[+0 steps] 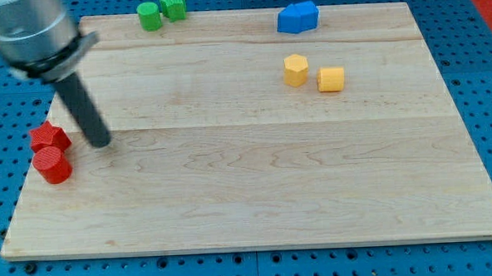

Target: Push red blocks slightly towards down

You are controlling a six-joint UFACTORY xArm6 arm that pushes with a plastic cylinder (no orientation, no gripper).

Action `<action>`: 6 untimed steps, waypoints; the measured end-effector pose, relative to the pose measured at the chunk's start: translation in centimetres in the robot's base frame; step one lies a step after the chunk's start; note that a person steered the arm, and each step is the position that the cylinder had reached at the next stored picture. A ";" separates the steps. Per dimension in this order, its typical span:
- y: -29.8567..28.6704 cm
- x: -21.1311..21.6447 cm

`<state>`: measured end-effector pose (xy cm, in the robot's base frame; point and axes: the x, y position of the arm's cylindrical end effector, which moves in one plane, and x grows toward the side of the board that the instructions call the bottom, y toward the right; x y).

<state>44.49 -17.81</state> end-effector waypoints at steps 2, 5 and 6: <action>-11.1 -3.5; -8.2 3.7; 2.7 -1.6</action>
